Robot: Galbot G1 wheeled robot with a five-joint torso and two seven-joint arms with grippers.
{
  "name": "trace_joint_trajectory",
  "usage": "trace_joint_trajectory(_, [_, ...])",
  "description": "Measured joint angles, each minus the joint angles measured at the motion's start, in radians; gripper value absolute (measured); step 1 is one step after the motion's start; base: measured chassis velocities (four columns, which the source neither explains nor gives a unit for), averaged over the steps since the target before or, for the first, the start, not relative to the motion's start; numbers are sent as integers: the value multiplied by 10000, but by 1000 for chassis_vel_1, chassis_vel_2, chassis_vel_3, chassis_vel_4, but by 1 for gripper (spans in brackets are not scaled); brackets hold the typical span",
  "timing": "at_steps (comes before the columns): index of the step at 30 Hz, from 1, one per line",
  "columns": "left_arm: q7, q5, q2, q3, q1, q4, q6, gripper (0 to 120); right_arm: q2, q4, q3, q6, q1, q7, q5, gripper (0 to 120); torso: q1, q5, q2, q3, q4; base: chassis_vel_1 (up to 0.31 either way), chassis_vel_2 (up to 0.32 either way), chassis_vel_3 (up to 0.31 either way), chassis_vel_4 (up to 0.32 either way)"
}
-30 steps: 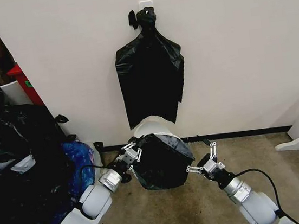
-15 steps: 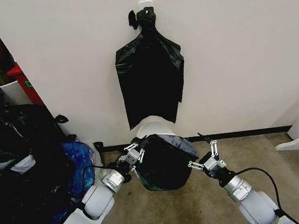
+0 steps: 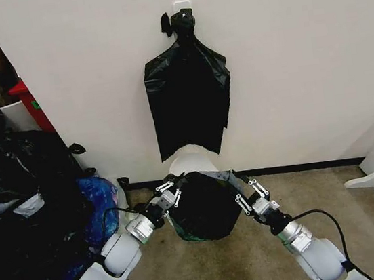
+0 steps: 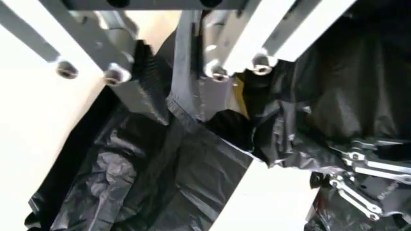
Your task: Place the garbage bag over the trash bin.
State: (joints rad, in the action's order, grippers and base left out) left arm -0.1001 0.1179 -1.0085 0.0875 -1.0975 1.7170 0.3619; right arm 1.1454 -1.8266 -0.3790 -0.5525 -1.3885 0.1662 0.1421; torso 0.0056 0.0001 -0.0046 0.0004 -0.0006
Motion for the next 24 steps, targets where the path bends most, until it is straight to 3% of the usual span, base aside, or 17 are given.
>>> trace_joint_trajectory(3, [-211, 13, 32, 30, 5, -7, 220, 4, -37, 165, -21, 147, 93, -70, -30, 0, 0, 0, 0, 0, 0, 0, 0, 0, 0])
trace_joint_trajectory(15, [-477, -72, 58, 49, 61, -27, 550, 4, -121, 606, -103, 402, 372, -381, 208, 0, 0, 1, 0, 0, 0, 0, 0, 0, 0])
trace_joint_trajectory(24, [-1548, -395, 38, 132, 242, -132, 1219, 4, -331, 1194, -161, 553, 890, -426, 408, 0, 0, 1, 0, 0, 0, 0, 0, 0, 0])
